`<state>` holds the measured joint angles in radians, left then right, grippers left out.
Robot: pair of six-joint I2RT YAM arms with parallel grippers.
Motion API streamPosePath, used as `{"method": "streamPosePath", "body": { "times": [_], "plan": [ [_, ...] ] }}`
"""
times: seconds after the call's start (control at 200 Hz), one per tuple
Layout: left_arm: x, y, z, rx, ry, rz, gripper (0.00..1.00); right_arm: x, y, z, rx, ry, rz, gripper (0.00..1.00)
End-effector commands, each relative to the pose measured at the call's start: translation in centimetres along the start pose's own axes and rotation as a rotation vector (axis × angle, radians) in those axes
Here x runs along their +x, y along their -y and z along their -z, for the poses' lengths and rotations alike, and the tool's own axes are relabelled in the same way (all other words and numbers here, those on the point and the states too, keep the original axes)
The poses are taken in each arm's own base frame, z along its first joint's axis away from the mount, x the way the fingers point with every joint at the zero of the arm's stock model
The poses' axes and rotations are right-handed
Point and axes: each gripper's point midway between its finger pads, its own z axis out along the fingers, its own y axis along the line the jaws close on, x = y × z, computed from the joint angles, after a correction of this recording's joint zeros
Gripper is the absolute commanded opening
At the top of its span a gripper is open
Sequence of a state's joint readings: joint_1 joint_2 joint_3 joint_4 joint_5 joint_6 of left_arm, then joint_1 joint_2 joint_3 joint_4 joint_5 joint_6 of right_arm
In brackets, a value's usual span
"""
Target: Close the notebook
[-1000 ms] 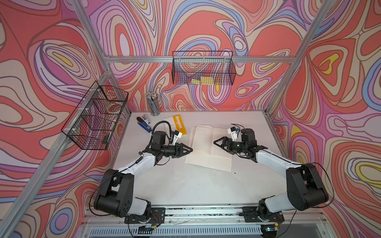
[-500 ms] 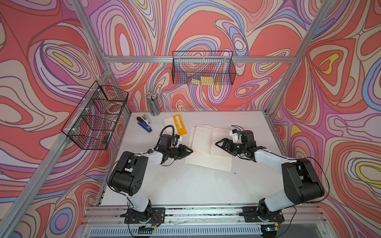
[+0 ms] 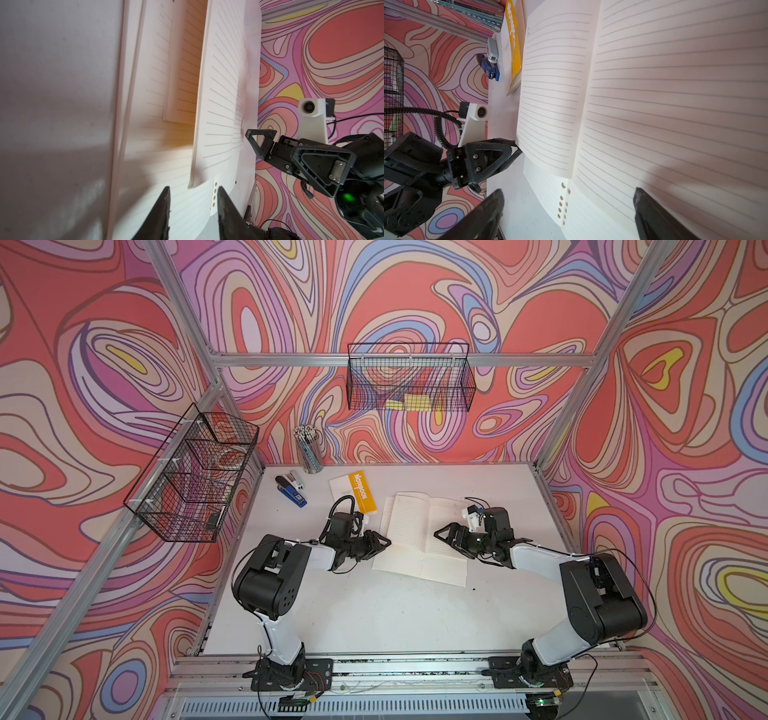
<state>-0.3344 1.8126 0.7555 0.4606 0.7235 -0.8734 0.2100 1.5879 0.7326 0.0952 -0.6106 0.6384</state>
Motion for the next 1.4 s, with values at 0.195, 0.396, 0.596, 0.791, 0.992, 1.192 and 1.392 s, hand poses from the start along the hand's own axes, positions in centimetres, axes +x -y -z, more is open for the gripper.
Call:
{"method": "streamPosePath", "body": {
  "times": [0.195,0.396,0.596,0.791,0.992,1.192,1.392],
  "plan": [
    [-2.2,1.4,-1.0,0.075,0.078,-0.001,0.35,0.9,1.3,-0.3,0.018,-0.020,-0.032,0.98],
    [-2.7,2.1,-1.3,0.123,0.088,0.016,0.26,0.8,1.1,-0.2,0.014,-0.017,-0.030,0.98],
    [-2.3,2.7,-1.1,0.135,0.069,0.022,0.17,0.9,1.1,-0.2,0.012,-0.020,-0.030,0.98],
    [-1.6,2.9,-1.0,0.144,0.048,0.035,0.04,0.9,1.1,-0.3,0.010,-0.021,-0.031,0.98],
    [-1.6,4.5,-0.5,0.187,0.047,0.022,0.00,0.6,0.7,-0.1,-0.001,-0.013,-0.023,0.98],
    [-1.7,8.2,0.9,0.250,0.047,-0.034,0.00,-0.4,-0.9,0.9,-0.015,0.017,0.019,0.98],
    [-1.7,11.8,4.1,0.254,0.075,-0.124,0.00,-1.3,-2.5,2.0,-0.030,0.036,0.040,0.98]
  ]
}}
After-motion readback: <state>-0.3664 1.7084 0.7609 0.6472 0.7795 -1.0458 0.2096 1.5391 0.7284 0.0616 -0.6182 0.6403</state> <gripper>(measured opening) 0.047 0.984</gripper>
